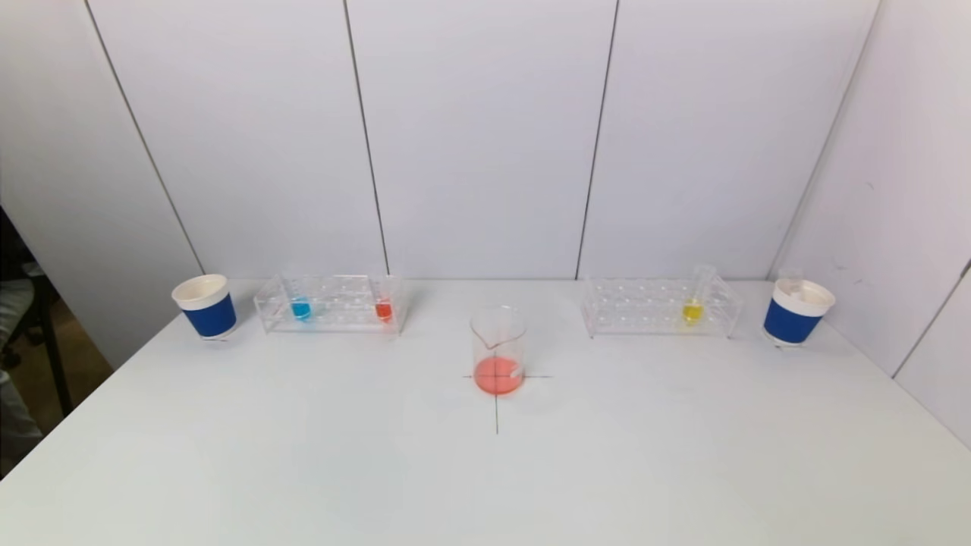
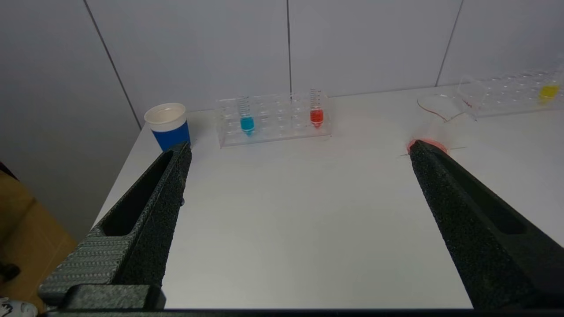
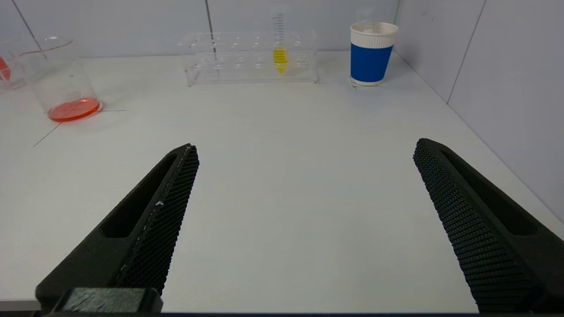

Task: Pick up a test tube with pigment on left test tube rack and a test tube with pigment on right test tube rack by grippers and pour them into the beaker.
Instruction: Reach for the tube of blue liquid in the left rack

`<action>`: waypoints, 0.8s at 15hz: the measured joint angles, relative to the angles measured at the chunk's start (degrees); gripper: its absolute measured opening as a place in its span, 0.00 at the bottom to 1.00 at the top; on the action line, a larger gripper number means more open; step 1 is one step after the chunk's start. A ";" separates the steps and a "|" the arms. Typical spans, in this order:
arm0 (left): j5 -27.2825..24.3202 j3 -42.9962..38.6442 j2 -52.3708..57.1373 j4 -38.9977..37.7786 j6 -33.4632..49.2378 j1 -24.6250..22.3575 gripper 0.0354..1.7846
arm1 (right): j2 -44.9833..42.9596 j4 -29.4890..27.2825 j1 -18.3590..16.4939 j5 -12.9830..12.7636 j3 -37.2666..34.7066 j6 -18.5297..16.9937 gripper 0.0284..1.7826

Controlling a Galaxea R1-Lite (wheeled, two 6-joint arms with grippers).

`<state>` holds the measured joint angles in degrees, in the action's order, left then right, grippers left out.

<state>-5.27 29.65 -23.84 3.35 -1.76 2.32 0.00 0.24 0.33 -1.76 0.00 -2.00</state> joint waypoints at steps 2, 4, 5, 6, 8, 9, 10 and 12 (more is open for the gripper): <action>-0.10 1.66 -6.41 -4.69 0.05 0.33 0.97 | 0.00 0.00 0.00 0.00 0.00 -0.01 1.00; -0.13 3.25 -13.34 -9.69 -0.09 0.49 0.97 | 0.00 0.00 0.02 0.00 0.00 0.00 1.00; -0.13 4.04 -16.75 -11.89 -0.09 0.52 0.97 | 0.00 0.00 0.02 0.00 0.00 0.00 1.00; -0.13 4.72 -20.42 -14.32 -0.09 0.55 0.97 | 0.00 0.00 0.02 0.00 0.00 0.00 1.00; -0.13 5.57 -27.04 -19.44 0.02 0.57 0.97 | 0.00 0.00 0.00 0.00 0.00 0.00 1.00; -0.16 5.85 -30.32 -22.53 0.07 0.57 0.97 | 0.00 0.00 0.00 0.00 0.00 0.00 1.00; -0.13 5.99 -33.15 -24.98 0.11 0.57 0.97 | 0.00 0.00 -0.02 -0.02 0.00 -0.01 1.00; -0.11 6.10 -39.02 -29.92 0.30 0.52 0.97 | 0.00 0.00 -0.02 0.02 0.00 0.00 1.00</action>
<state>-5.38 35.74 -62.87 -26.56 -1.45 2.84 0.00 0.24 0.30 -1.73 0.00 -2.00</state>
